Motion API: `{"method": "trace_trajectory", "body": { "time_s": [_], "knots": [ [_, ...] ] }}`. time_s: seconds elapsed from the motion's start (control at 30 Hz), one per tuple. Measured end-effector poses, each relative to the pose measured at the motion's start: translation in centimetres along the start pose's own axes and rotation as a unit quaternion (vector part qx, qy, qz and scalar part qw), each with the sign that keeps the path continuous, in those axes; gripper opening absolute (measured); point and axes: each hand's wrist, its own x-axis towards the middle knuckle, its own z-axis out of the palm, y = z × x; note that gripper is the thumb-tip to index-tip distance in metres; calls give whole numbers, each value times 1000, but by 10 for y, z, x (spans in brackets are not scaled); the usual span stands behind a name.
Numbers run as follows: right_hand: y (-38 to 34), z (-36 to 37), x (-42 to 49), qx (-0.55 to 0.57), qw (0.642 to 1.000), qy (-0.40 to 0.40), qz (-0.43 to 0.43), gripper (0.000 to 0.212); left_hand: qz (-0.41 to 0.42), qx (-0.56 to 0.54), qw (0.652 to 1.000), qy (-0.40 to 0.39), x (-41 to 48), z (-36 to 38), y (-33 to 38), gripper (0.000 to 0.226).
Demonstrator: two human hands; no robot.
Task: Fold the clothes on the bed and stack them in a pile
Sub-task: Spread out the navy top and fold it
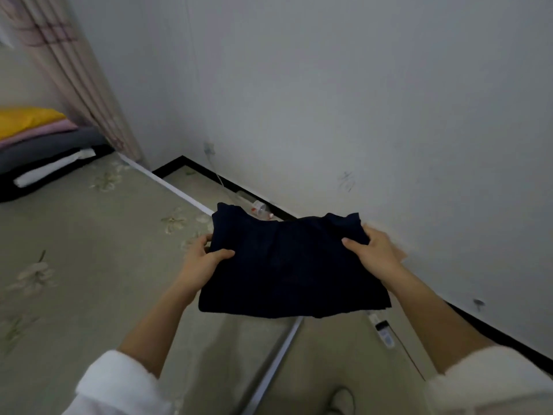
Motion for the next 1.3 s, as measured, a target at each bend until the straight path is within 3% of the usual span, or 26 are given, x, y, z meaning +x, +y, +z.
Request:
{"method": "trace_trajectory", "body": {
  "time_s": [0.37,0.57,0.87,1.3],
  "knots": [
    [-4,-110,267,-24,995,-93,-26,11,0,-32,997,75,172,143,61,47],
    [-17,-123,390,-57,986,-153,-28,7,-29,-62,989,134,237,183,86,45],
    [-51,-37,536,-84,953,-286,-47,10,-63,-91,965,236,330,150,100,36],
    [-157,159,726,-85,922,-371,-66,21,-56,-130,936,323,488,11,167,43]
  ]
}}
